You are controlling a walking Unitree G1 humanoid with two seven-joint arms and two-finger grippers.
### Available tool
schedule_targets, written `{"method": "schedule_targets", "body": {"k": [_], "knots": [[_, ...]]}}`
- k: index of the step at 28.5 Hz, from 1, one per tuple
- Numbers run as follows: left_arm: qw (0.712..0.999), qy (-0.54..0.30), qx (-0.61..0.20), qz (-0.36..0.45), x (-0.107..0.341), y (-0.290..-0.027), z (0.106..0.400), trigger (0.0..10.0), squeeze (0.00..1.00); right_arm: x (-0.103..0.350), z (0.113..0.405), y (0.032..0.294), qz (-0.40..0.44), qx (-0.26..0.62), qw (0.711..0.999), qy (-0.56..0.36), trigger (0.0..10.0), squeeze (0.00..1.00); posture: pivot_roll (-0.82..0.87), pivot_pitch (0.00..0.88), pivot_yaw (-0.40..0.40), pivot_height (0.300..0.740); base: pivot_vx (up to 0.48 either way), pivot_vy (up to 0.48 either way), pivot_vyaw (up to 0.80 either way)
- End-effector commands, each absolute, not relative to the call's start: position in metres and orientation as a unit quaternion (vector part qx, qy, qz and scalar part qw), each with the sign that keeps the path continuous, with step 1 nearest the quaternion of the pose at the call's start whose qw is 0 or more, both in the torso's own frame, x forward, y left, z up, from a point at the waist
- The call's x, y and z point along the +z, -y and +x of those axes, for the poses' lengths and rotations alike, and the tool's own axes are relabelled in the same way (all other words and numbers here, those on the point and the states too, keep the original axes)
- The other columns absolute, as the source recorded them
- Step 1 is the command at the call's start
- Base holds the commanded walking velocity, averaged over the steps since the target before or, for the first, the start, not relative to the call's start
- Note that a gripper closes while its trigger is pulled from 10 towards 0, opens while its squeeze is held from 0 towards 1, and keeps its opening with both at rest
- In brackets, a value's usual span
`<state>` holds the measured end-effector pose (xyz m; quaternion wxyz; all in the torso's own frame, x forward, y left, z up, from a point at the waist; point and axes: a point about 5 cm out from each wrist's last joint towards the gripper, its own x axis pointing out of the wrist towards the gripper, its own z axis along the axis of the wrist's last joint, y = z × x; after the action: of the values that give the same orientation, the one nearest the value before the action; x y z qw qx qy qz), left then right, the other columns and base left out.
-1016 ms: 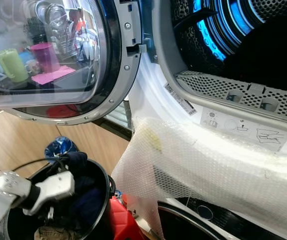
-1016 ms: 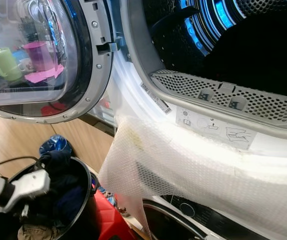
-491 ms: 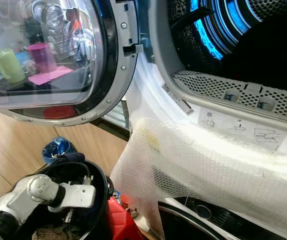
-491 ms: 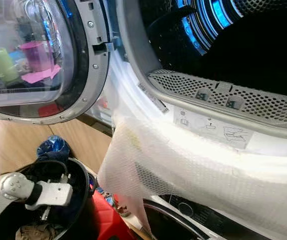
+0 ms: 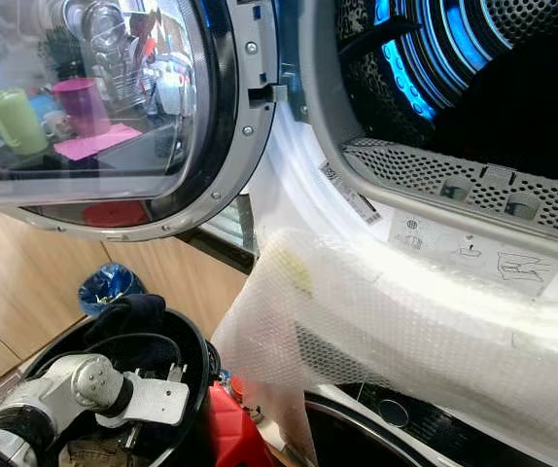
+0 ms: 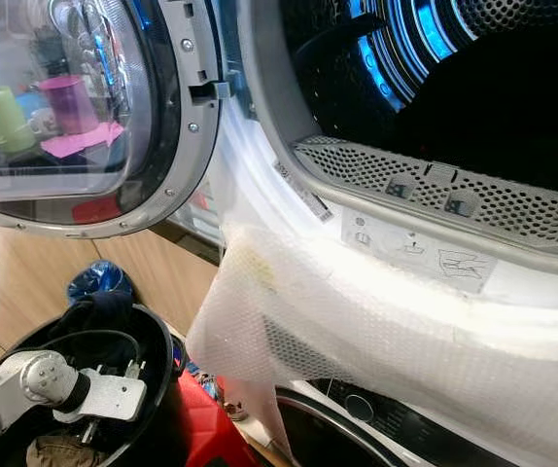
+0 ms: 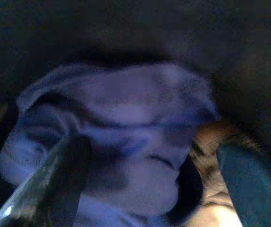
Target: Clothes washing
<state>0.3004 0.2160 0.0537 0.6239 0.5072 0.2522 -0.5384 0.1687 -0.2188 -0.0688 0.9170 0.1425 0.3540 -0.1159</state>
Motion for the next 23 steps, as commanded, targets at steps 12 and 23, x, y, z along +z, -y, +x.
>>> {"method": "schedule_targets", "body": {"k": [12, 23], "knots": [[0.625, -0.228, -0.494, 0.559, 0.036, -0.197, 0.305, 10.0, 0.0, -0.068, 0.171, 0.218, 0.149, -0.112, 0.918, -0.349, 10.0, 0.0, -0.02, 0.051, 0.058, 0.74, 0.0, 0.0, 0.0], [0.61, -0.237, -0.473, 0.59, 0.02, -0.19, 0.302, 0.0, 0.0, -0.068, 0.17, 0.217, 0.157, -0.118, 0.918, -0.345, 10.0, 0.0, -0.05, 0.054, 0.059, 0.74, 0.0, 0.0, 0.0]]}}
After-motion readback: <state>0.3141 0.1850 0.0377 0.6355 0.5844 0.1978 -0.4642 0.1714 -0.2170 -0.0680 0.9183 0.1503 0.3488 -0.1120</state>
